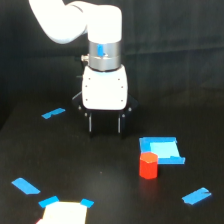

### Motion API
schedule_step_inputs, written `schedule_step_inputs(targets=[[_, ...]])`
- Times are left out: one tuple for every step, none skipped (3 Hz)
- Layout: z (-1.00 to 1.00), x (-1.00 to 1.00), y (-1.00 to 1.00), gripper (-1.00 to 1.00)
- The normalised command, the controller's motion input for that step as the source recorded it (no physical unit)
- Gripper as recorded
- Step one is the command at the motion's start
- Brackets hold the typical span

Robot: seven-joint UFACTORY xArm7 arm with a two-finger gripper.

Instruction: Pick up the red object from the table

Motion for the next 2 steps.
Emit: schedule_step_inputs(targets=[[0.11, 0.63, -1.0, 1.0], [-0.3, 0.86, -1.0, 1.0]])
